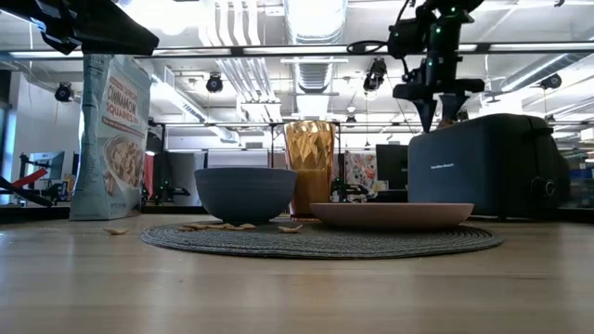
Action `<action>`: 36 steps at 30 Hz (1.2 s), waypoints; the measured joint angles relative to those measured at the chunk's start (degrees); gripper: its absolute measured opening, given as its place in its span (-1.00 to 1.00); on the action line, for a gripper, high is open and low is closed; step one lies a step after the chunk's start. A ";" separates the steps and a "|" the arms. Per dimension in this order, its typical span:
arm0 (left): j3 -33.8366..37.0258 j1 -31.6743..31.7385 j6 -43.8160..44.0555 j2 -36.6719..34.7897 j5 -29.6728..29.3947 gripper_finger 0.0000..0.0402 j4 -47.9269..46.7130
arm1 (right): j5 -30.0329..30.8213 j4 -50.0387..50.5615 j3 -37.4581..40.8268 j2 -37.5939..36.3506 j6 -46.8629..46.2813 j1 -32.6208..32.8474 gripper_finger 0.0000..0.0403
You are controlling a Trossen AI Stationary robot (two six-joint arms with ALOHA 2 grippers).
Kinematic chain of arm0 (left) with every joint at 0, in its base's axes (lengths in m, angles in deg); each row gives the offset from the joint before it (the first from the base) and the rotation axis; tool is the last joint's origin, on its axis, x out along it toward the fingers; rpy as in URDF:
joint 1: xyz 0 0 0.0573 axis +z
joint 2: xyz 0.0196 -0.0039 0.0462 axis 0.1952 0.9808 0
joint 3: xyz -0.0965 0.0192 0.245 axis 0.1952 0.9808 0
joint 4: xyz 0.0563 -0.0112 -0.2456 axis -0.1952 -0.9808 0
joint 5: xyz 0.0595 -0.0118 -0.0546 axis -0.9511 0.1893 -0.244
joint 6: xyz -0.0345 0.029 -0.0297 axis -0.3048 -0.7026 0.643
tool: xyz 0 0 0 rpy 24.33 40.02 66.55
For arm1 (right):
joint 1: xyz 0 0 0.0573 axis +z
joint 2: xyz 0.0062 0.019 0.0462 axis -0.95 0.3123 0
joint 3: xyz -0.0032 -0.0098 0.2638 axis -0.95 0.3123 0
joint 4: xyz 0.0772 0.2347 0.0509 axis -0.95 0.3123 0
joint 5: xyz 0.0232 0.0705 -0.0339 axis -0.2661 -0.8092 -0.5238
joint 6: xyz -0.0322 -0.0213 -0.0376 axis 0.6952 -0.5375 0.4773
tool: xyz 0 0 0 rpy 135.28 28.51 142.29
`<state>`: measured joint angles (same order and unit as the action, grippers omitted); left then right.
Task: Arrange a breakfast setting
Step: Put the bagel into the pink plate on the gray table placemat
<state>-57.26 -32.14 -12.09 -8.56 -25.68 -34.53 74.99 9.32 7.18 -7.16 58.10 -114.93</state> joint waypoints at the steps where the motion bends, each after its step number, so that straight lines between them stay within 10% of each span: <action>1: 0.00 0.00 0.02 0.00 -0.02 -0.01 0.00 | 0.02 0.01 -0.09 0.37 0.83 0.00 0.09; 19: -0.05 0.00 -0.14 -0.04 -0.33 -0.01 0.07 | 0.42 8.21 0.10 -5.54 0.88 -1.05 0.07; 36: -0.85 0.00 -1.31 -0.04 -0.35 -0.01 -0.08 | -1.07 4.54 0.12 -2.09 2.05 -1.03 -0.45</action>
<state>-58.11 -32.14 -13.40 -8.60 -26.03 -34.61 73.92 13.87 7.30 -9.25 60.15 -115.96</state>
